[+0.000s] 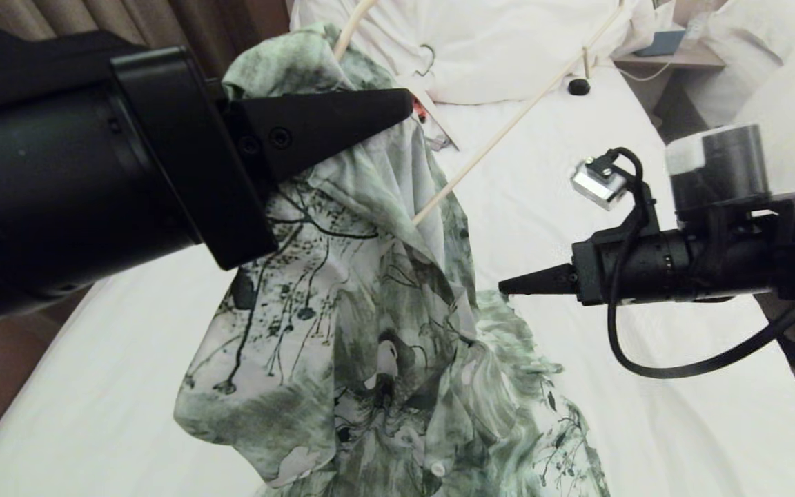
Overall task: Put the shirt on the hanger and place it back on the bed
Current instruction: Hook the other side of the shirt onto the hanger
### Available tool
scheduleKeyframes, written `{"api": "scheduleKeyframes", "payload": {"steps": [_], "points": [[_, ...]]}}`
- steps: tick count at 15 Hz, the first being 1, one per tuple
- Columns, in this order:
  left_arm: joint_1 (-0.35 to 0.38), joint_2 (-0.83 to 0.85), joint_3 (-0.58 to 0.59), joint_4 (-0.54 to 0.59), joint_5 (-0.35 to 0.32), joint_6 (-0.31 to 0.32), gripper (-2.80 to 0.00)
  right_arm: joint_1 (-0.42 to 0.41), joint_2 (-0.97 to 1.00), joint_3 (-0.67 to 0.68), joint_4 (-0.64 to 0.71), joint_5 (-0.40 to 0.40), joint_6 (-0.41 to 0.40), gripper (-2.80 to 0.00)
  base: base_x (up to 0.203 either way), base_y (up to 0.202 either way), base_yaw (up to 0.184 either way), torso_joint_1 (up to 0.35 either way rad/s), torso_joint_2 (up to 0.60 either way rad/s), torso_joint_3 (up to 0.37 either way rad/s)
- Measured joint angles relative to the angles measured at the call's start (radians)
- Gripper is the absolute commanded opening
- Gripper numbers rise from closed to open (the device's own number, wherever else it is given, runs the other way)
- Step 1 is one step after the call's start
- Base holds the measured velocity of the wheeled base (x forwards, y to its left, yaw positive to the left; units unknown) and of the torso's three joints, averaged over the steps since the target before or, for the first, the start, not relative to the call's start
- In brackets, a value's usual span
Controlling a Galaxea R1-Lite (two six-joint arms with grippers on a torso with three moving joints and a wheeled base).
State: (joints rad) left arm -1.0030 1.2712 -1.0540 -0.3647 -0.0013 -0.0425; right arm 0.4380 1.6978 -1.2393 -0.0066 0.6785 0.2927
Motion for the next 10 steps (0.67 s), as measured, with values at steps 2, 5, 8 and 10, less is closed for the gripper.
{"api": "scheduleKeyframes", "payload": {"steps": [2, 5, 8, 10], "points": [[0.0, -0.003, 0.0, 0.0, 0.0, 0.0, -2.8, 0.025, 0.044, -0.021, -0.004, -0.05, 0.051, -2.8, 0.0, 0.0, 0.0, 0.0, 0.0, 0.0], [0.001, -0.007, -0.001, 0.0, 0.001, 0.0, -2.8, 0.04, 0.087, -0.032, -0.007, -0.056, 0.091, 0.0, 0.0, 0.0, 0.0, 0.0, 0.0, 0.0], [0.004, -0.015, -0.001, 0.0, 0.001, 0.0, -2.8, 0.051, 0.104, -0.035, -0.008, -0.086, 0.098, 0.0, 0.0, 0.0, 0.0, 0.0, 0.0, 0.0], [0.004, -0.022, -0.001, 0.0, 0.001, 0.0, -2.8, 0.06, 0.112, -0.036, -0.013, -0.095, 0.099, 0.0, 0.0, 0.0, 0.0, 0.0, 0.0, 0.0]]}}
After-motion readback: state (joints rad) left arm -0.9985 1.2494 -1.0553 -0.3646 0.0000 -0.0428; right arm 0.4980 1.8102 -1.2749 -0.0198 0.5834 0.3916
